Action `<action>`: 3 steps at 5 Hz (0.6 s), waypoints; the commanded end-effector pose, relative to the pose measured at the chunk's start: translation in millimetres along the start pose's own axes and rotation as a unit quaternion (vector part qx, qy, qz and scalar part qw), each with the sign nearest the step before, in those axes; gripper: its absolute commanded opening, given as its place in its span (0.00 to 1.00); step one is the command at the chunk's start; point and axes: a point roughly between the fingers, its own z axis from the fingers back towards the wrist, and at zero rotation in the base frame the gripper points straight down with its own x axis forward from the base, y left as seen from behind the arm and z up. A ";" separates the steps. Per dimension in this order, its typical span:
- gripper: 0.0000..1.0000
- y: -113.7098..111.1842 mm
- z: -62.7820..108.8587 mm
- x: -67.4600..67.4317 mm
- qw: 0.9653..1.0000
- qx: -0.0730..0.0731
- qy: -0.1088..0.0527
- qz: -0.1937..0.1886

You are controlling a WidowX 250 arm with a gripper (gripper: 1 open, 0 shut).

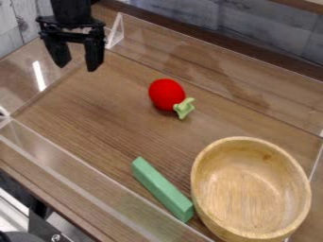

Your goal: Move the red fruit to the left

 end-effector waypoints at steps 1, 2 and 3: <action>1.00 13.7 2.5 23.1 0.999 0.010 -0.045 -0.013; 1.00 11.1 -12.2 33.8 0.998 0.011 -0.051 -0.035; 1.00 15.9 -11.1 46.4 0.998 0.011 -0.058 -0.030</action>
